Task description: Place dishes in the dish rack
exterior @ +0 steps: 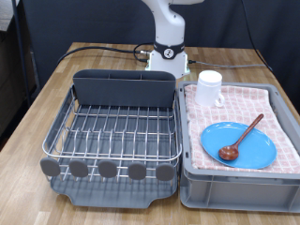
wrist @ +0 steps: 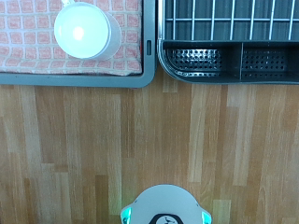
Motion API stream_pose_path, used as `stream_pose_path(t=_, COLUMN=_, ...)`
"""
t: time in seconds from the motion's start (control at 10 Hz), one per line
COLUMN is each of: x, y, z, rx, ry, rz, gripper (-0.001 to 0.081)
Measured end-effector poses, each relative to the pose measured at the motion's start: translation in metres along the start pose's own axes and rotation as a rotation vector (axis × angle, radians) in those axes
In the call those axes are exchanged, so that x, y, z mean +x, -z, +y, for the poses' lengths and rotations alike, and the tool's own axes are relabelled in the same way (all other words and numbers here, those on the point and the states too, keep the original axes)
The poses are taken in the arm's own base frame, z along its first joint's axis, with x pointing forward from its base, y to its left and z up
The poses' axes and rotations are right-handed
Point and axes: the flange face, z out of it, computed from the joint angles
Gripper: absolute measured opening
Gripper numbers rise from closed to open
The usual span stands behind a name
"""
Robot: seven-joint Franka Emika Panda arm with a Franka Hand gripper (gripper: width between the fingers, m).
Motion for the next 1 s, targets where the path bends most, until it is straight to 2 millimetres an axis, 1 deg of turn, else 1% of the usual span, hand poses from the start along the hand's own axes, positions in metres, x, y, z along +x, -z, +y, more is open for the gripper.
stream_pose_path(t=0.1, x=0.0, y=0.001, z=-0.005, rx=0.014, ry=-0.041, rz=0.021, gripper=0.0802)
stream_pose_path(t=0.2, x=-0.001, y=0.001, z=-0.018, rx=0.024, ry=-0.102, rz=0.044, gripper=0.0802)
stream_pose_path(t=0.5, x=-0.001, y=-0.008, z=-0.066, rx=0.03, ry=-0.316, rz=0.048, gripper=0.0802)
stream_pose_path(t=0.7, x=0.005, y=-0.013, z=-0.097, rx=0.053, ry=-0.437, rz=0.047, gripper=0.0802)
stream_pose_path(t=0.9, x=0.016, y=-0.016, z=-0.123, rx=0.048, ry=-0.499, rz=0.033, gripper=0.0802)
stream_pose_path(t=1.0, x=0.016, y=-0.016, z=-0.123, rx=0.047, ry=-0.491, rz=0.034, gripper=0.0802)
